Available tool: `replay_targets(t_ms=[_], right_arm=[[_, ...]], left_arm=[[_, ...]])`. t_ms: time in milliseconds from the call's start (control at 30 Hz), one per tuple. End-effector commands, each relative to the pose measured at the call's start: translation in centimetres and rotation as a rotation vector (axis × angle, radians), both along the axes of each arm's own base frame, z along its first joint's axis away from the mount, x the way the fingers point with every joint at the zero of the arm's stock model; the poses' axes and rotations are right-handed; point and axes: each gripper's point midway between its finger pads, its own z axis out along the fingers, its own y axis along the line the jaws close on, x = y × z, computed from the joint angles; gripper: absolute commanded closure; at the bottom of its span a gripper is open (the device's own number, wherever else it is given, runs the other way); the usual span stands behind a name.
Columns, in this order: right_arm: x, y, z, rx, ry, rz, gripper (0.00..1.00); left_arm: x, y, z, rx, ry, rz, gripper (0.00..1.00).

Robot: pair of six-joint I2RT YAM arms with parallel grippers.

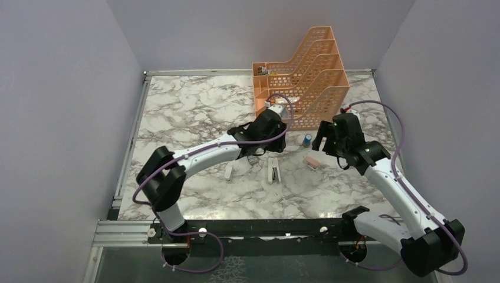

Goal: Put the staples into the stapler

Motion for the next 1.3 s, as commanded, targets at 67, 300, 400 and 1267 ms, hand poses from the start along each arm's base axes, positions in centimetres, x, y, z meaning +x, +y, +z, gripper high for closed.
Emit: replay_targets(t_ms=[67, 300, 400, 1267], right_arm=[[-0.7, -2.6, 6.1, -0.048, -0.170, -0.052, 0.04], [-2.8, -4.5, 12.5, -0.029, -0.356, -0.089, 0.02], [-3.9, -5.4, 14.5, -0.019, -0.434, -0.102, 0.00], [-7.6, -9.4, 21.9, -0.020, -0.636, -0.240, 0.00]], left_arm=[[0.2, 9.4, 6.3, 0.098, -0.221, 0.231, 0.22], [-3.0, 18.7, 12.7, 0.087, -0.378, 0.405, 0.09], [-4.6, 22.0, 15.6, 0.043, -0.447, 0.454, 0.08], [-8.7, 31.7, 24.2, -0.031, -0.643, 0.626, 0.01]])
